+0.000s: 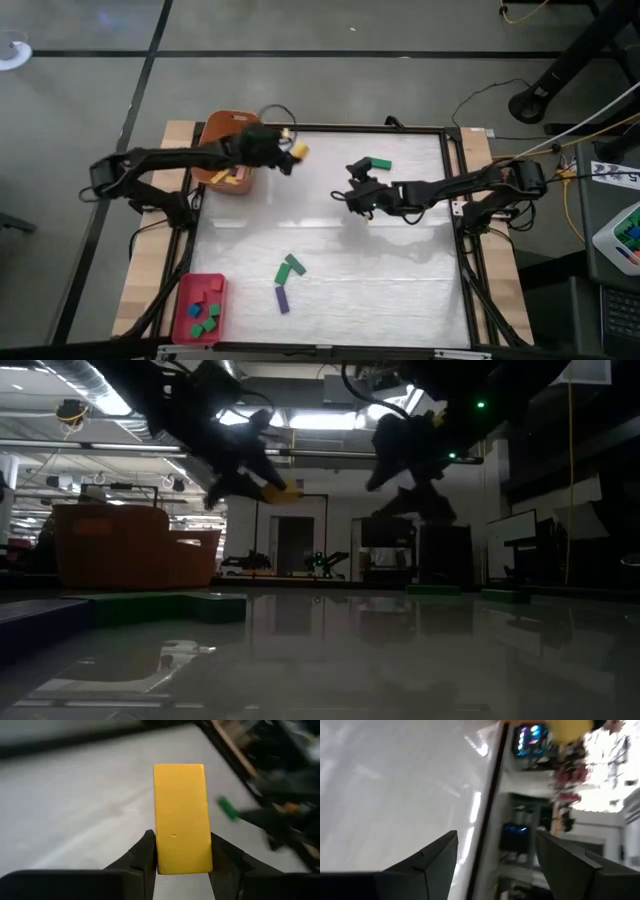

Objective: Sort blocks by size
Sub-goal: Put the big yellow block into the orange bin, then put the big green block into the orange bin

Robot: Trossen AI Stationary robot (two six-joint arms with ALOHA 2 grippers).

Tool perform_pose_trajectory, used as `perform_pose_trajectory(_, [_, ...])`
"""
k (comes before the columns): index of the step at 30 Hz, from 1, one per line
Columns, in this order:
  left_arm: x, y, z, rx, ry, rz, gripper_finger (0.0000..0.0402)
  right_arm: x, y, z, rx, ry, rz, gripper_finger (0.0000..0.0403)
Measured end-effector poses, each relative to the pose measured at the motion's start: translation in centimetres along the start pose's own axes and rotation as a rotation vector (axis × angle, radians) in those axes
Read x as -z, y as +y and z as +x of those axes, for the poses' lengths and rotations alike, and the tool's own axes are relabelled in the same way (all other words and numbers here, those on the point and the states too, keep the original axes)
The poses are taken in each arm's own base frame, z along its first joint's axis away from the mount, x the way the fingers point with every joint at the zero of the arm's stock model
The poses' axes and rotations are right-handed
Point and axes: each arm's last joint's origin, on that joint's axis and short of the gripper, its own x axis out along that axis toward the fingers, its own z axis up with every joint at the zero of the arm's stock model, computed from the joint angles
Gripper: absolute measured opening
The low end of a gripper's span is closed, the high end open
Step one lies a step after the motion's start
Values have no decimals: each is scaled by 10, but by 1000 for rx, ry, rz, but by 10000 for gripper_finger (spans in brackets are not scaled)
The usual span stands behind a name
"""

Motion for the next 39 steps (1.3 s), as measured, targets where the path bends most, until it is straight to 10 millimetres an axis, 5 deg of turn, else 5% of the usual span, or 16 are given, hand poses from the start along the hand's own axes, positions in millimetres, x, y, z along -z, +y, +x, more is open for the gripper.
perform_pose_trajectory(5, [-12, 22, -34, -235, -69, 23, 118, 13, 7, -7, -103, 86, 39, 261])
perform_pose_trajectory(12, [-5, 41, -67, -567, -51, 25, 118, 29, 24, -14, -310, 175, 68, 262])
perform_pose_trajectory(23, [1, 50, -57, -652, 21, 28, 212, 47, 25, -35, -567, 433, 225, 262])
perform_pose_trajectory(39, [2, 51, -55, -656, 36, 31, 221, 52, 26, -40, -548, 626, 639, 262])
